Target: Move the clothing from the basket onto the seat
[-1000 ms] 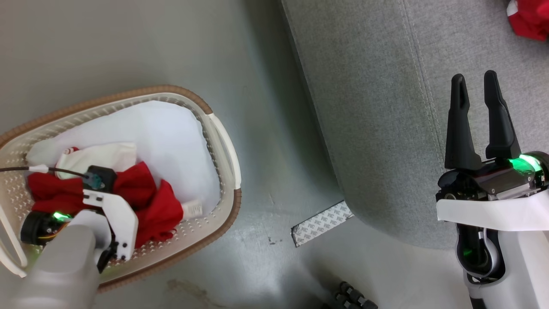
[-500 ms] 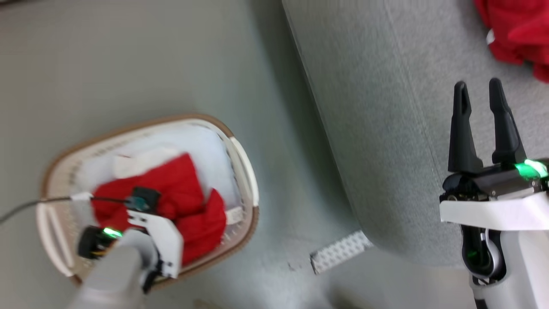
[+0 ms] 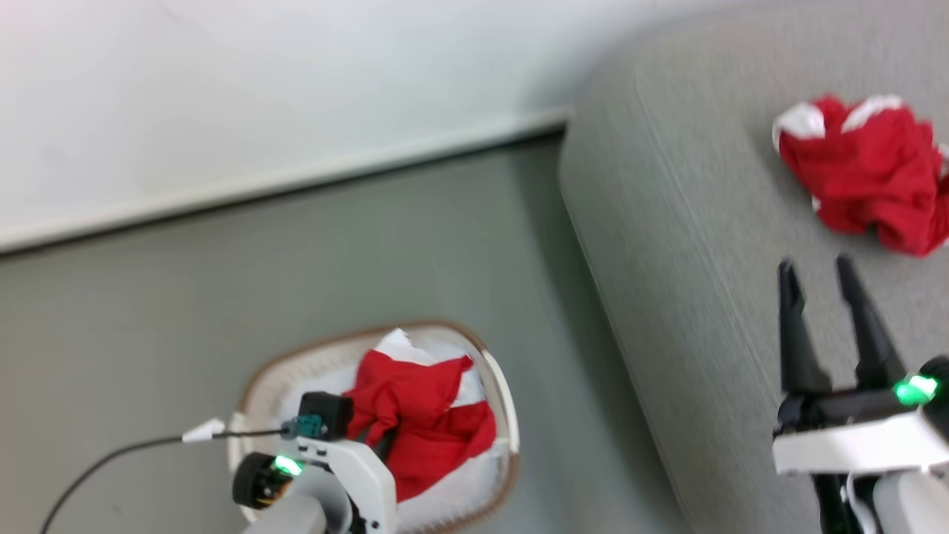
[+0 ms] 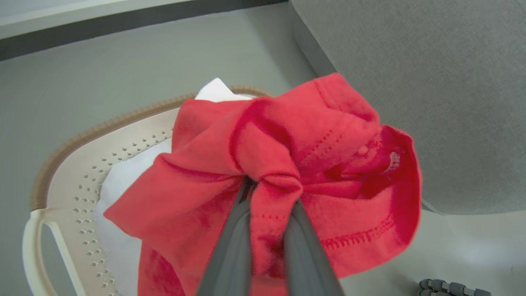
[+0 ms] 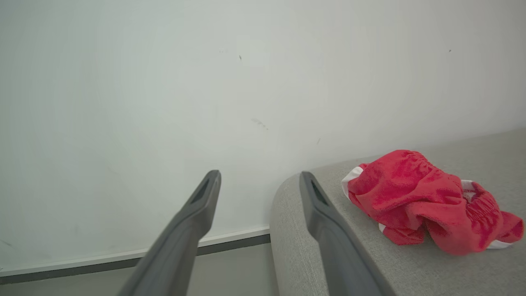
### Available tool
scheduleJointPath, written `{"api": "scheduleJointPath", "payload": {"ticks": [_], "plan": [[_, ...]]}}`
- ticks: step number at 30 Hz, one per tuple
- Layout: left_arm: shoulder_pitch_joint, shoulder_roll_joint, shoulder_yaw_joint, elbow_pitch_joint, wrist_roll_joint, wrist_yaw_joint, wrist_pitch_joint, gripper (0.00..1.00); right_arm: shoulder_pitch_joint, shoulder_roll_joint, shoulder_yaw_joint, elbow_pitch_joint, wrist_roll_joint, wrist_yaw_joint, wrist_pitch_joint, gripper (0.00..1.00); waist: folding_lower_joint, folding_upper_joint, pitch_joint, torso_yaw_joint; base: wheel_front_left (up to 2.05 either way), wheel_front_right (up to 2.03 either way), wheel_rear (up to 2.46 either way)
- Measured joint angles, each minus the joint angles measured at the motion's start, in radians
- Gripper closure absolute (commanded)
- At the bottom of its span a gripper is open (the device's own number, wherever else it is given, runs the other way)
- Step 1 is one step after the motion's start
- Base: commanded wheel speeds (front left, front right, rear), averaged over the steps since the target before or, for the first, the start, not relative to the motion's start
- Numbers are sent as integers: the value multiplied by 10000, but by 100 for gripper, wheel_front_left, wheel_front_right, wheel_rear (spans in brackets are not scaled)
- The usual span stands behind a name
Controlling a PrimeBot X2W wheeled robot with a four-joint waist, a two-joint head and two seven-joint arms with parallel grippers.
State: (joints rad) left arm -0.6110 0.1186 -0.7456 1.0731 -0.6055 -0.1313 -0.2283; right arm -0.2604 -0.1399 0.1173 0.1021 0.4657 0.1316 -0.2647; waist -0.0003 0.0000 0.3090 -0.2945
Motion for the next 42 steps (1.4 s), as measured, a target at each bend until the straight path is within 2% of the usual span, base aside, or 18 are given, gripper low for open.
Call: {"api": "scheduleJointPath", "payload": {"ticks": [3,8,16,24,35,42], "plan": [[267,-31,-113,-387,-405,0,-215,100,472,-82,182,198,104,0,0,0,-1,0,-807,318,0,0,0],[383,117,-159,-1365,-441,0,-334,100,1081,-178,280,291,221,0,0,0,-2,0,-1993,848,0,0,0],[330,445,447,-3896,380,136,-357,100,1704,-276,483,330,380,2,0,0,-1,0,-3087,1838,0,0,0],[233,606,715,-5927,819,431,-357,100,1855,-257,1041,357,441,0,0,0,0,0,-3582,2374,0,0,0],[466,895,711,-6962,819,794,-27,100,1853,-451,1507,391,447,0,0,0,2,0,-3655,2354,0,0,0],[511,867,520,-7252,788,779,82,100,1457,-1149,3193,828,610,2,0,0,3,1,-3622,2408,0,0,0]]}}
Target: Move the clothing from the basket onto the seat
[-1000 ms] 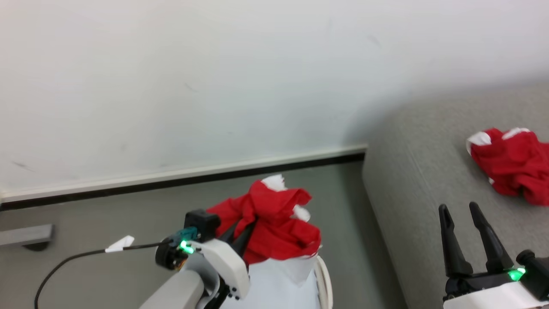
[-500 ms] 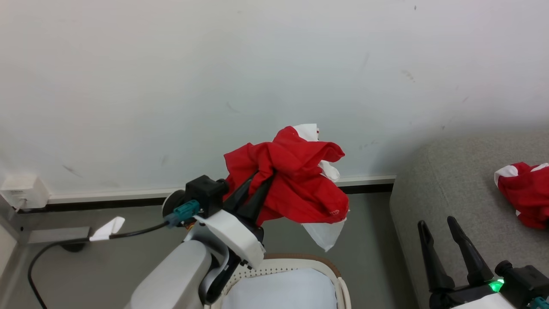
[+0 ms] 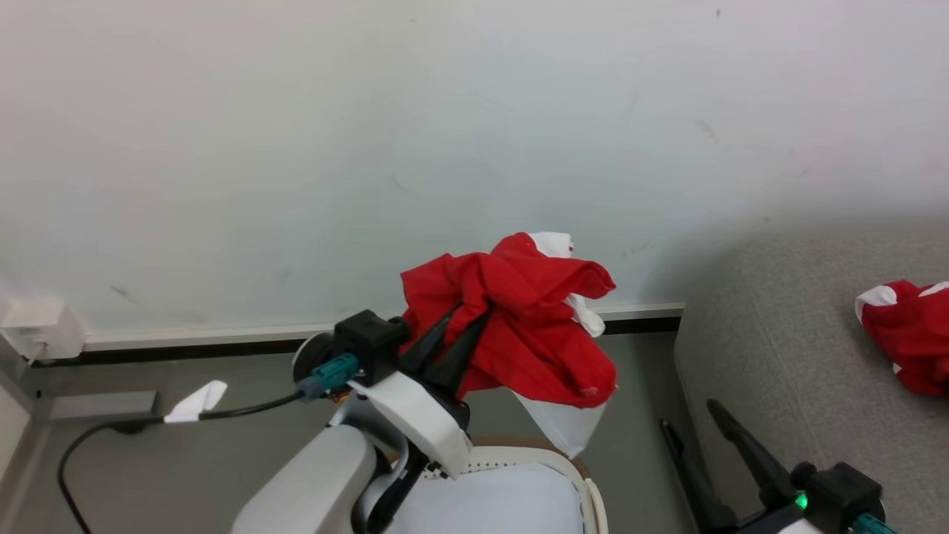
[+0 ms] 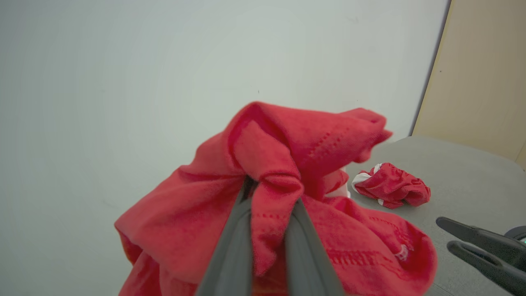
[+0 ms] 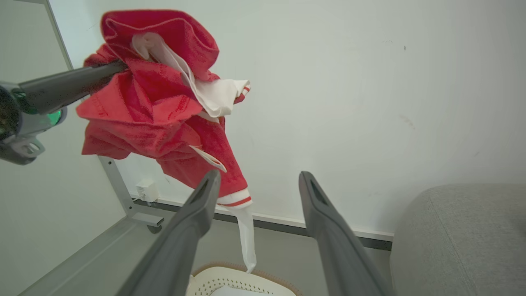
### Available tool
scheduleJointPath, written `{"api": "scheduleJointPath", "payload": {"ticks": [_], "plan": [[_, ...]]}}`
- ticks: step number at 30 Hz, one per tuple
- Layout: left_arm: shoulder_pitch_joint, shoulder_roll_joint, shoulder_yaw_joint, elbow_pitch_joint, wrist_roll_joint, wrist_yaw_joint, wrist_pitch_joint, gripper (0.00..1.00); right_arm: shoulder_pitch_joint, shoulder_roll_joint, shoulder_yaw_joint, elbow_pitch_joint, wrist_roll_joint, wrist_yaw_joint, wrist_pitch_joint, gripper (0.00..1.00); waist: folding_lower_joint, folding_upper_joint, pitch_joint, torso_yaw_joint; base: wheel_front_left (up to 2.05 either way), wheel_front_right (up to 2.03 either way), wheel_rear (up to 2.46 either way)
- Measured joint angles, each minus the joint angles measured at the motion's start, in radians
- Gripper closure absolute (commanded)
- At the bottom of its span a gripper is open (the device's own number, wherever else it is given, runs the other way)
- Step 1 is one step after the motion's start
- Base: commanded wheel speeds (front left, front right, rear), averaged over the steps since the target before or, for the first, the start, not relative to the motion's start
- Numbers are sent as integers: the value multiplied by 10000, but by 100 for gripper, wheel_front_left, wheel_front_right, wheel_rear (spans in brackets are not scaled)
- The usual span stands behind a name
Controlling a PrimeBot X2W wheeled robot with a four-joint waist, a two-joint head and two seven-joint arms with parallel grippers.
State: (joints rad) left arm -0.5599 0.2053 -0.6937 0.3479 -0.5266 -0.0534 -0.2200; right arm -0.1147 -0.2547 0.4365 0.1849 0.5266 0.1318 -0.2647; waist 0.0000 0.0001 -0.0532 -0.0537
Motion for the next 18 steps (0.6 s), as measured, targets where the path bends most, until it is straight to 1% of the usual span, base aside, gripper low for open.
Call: {"api": "scheduleJointPath", "payload": {"ticks": [5,8,14,18], "plan": [[0,-211,-345,-100,0,-136,117,100,-1019,-460,1214,918,65,0,0,0,0,0,28,257,0,0,0],[2,-389,-591,-132,0,-219,165,100,-1690,-598,1894,1549,403,0,0,0,0,0,38,476,0,0,0],[-4,-715,-1070,-251,4,-360,255,100,-2874,-886,3597,2830,1475,0,96,0,0,0,50,998,0,0,0],[-16,-846,-1319,-316,-17,-445,337,100,-3572,-786,4573,3639,1944,0,82,0,0,0,46,1373,0,0,0]]}}
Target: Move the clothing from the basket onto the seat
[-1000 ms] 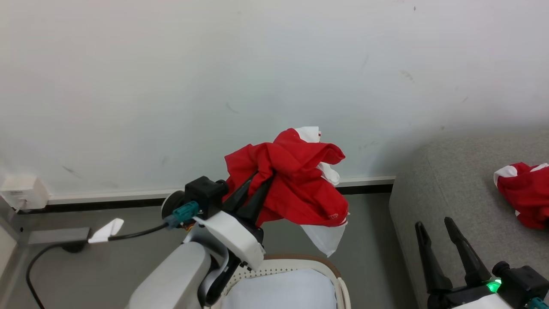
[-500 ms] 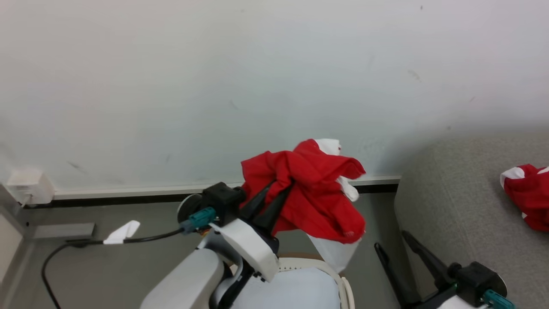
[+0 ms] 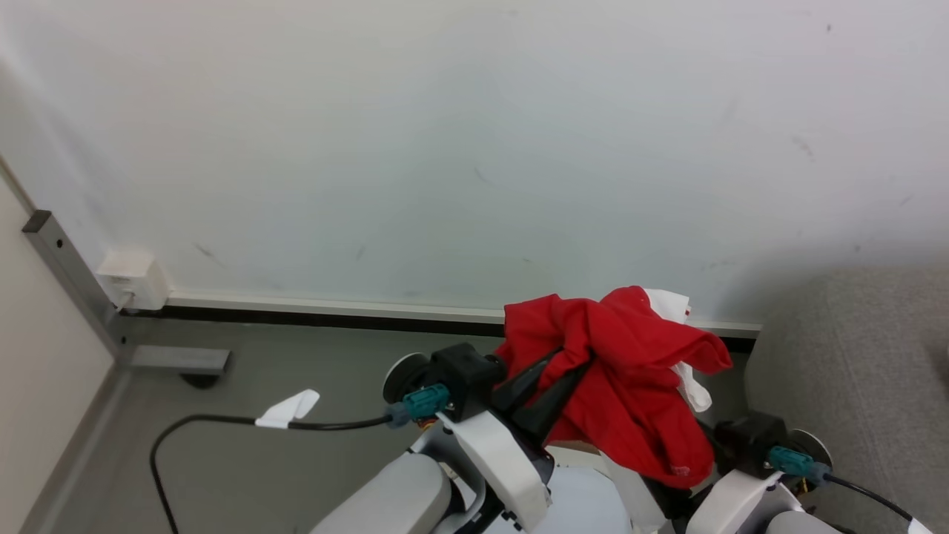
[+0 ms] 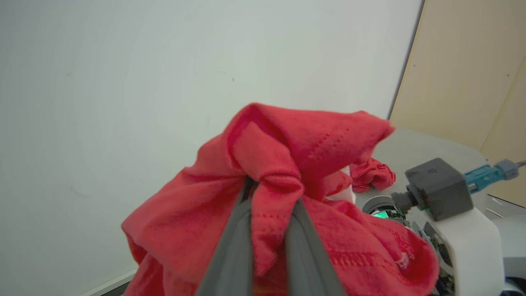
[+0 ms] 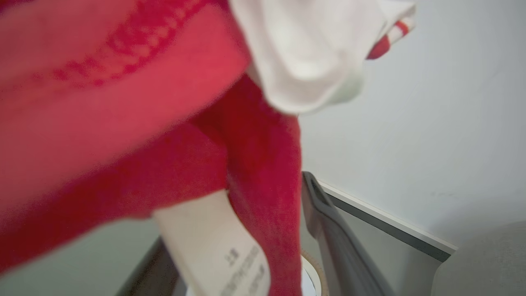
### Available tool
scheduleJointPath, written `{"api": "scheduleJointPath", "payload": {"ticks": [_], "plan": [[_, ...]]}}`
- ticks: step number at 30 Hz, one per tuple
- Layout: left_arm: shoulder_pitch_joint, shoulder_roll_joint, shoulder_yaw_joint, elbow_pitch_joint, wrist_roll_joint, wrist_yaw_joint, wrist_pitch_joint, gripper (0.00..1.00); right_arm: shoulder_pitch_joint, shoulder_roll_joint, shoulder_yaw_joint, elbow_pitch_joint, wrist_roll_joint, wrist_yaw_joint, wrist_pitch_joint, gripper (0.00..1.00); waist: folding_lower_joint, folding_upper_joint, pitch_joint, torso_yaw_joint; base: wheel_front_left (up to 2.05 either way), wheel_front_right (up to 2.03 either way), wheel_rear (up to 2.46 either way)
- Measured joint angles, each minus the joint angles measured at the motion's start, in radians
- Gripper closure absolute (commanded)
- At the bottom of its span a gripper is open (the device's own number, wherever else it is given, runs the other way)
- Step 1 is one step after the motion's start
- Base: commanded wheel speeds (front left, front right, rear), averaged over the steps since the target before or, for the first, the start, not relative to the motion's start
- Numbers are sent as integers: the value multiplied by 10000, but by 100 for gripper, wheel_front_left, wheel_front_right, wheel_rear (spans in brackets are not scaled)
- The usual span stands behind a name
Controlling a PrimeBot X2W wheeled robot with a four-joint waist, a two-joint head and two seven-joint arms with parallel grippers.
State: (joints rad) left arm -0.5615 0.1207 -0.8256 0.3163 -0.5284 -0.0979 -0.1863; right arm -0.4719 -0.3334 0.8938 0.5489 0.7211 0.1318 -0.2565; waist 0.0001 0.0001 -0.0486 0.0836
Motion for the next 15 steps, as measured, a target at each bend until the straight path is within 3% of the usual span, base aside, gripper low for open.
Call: {"api": "scheduleJointPath", "payload": {"ticks": [6,7,8,9,10,15], "plan": [[-5,-102,-194,-52,-232,-75,15,100,-594,403,897,704,709,0,-46,0,0,0,-57,451,0,0,0],[-5,-100,-201,-54,-286,-84,15,100,-640,447,888,698,744,0,-48,29,0,0,-67,499,0,0,0],[-5,-98,-203,-54,-293,-86,15,100,-661,491,815,654,746,0,-50,51,0,0,-73,534,0,0,0],[-5,-88,-203,-54,-295,-86,15,100,-670,523,725,594,759,0,-58,91,0,0,-73,557,0,0,0],[-4,-81,-201,-52,-313,-86,15,100,-670,520,658,535,765,-2,-58,100,0,0,-69,573,0,0,0],[58,-21,-117,56,-502,-61,19,100,-458,504,-69,-38,602,0,-58,100,0,0,-37,575,0,0,0]]}}
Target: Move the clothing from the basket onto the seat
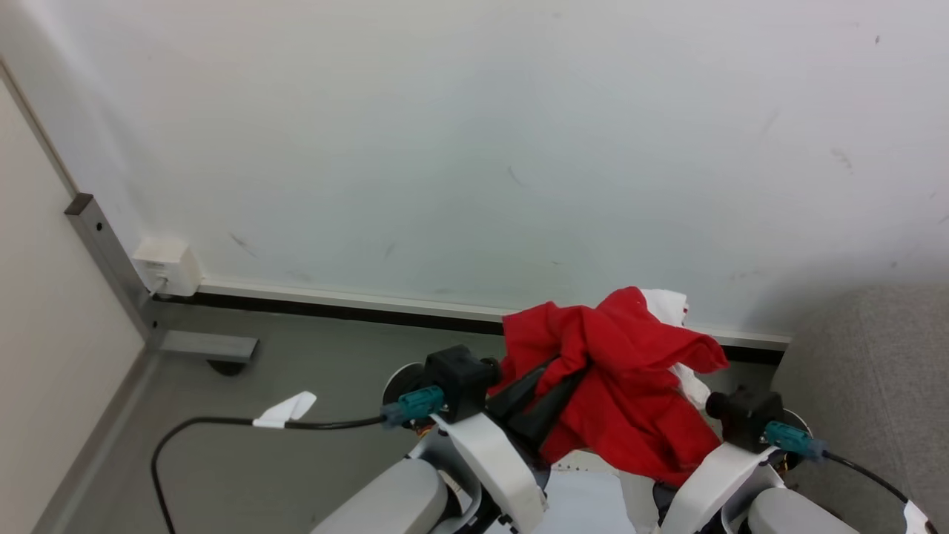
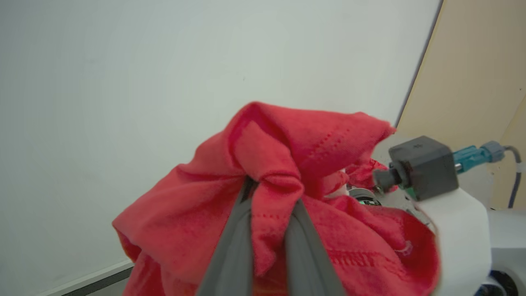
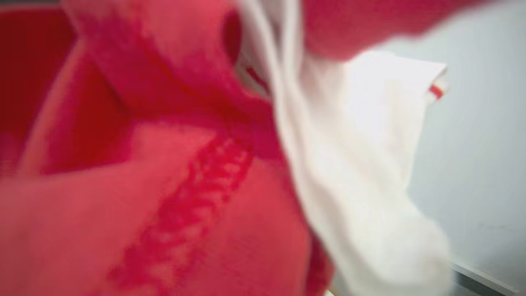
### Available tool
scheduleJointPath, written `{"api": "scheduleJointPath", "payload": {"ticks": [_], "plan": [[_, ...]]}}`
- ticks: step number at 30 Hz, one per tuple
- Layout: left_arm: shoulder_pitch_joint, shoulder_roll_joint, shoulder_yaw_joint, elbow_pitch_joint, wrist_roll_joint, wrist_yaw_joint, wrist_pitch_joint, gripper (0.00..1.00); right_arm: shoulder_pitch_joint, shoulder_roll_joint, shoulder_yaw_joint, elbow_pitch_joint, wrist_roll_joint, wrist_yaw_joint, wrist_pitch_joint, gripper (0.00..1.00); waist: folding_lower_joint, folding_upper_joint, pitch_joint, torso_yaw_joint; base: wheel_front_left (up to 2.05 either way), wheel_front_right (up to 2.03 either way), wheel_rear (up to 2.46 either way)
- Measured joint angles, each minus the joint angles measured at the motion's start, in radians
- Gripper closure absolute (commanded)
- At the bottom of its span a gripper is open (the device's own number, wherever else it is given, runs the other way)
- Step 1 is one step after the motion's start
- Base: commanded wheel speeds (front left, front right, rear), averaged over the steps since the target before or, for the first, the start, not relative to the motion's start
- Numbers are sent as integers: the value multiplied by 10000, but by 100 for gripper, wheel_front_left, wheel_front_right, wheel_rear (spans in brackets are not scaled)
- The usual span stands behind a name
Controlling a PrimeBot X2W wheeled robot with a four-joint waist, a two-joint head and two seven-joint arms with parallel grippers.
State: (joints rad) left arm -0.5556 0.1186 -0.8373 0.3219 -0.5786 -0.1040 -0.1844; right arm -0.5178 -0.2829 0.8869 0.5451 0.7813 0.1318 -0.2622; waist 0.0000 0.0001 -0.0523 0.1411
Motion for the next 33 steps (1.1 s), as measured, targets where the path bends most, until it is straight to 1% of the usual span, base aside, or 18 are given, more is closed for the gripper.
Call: {"api": "scheduleJointPath", "payload": {"ticks": [3,6,7,8,9,10,11,12,16,18,19,20,21,22,24,25,26,33], "plan": [[89,125,77,215,-42,52,8,100,342,0,-637,-447,-84,-2,0,100,0,0,30,-60,0,0,0],[177,184,121,309,-79,102,-38,100,709,23,-1035,-796,-176,-2,-2,100,0,0,62,-184,0,0,0],[207,186,119,322,-92,125,-73,99,809,36,-1149,-895,-180,-2,-2,100,0,0,70,-231,0,0,0],[236,186,117,326,-96,127,-90,95,905,54,-1279,-1001,-180,0,-2,100,0,0,77,-278,0,0,0],[255,188,115,326,-98,140,-107,86,976,79,-1406,-1081,-180,-2,0,100,0,0,83,-324,0,0,0],[271,188,111,320,-100,142,-113,67,1057,102,-1536,-1195,-180,-2,-2,100,0,0,84,-372,0,0,0],[288,194,109,309,-100,165,-123,13,1141,132,-1657,-1289,-180,0,0,100,0,0,84,-420,0,0,0],[294,197,100,290,-100,165,-157,0,1215,155,-1806,-1358,-182,0,-2,100,0,0,86,-472,0,0,0],[360,228,-29,119,-111,138,-184,0,1502,150,-2527,-1705,-299,-2,-2,100,0,0,96,-701,0,0,0],[401,238,-40,65,-111,142,-201,0,1569,125,-2698,-1781,-374,-2,0,100,0,0,98,-771,0,0,0],[504,251,-12,-29,-125,173,-276,0,1741,58,-3149,-1992,-489,-2,-2,100,0,0,103,-941,0,0,0],[504,251,-12,-29,-125,173,-276,0,1741,58,-3149,-1992,-489,-2,-2,100,0,0,103,-941,0,0,0],[554,255,-25,-58,-127,188,-286,0,1846,48,-3359,-2102,-491,-2,-2,100,0,0,107,-1038,0,0,0],[640,268,-23,-100,-125,226,-372,0,2069,-21,-3737,-2307,-606,0,-2,100,0,0,116,-1269,0,0,0],[681,330,-38,-130,-73,255,-431,0,2233,-119,-4084,-2508,-709,-2,0,100,0,0,125,-1546,0,0,0],[681,330,-38,-130,-73,255,-431,0,2233,-119,-4084,-2508,-709,-2,0,100,0,0,125,-1546,0,0,0],[695,366,-27,-138,-40,270,-470,0,2282,-180,-4276,-2612,-777,0,-2,100,0,0,129,-1695,0,0,0],[816,550,61,42,355,441,-717,0,2595,-451,-5045,-3417,-905,-2,-2,100,0,0,188,-2991,0,0,0]]}}
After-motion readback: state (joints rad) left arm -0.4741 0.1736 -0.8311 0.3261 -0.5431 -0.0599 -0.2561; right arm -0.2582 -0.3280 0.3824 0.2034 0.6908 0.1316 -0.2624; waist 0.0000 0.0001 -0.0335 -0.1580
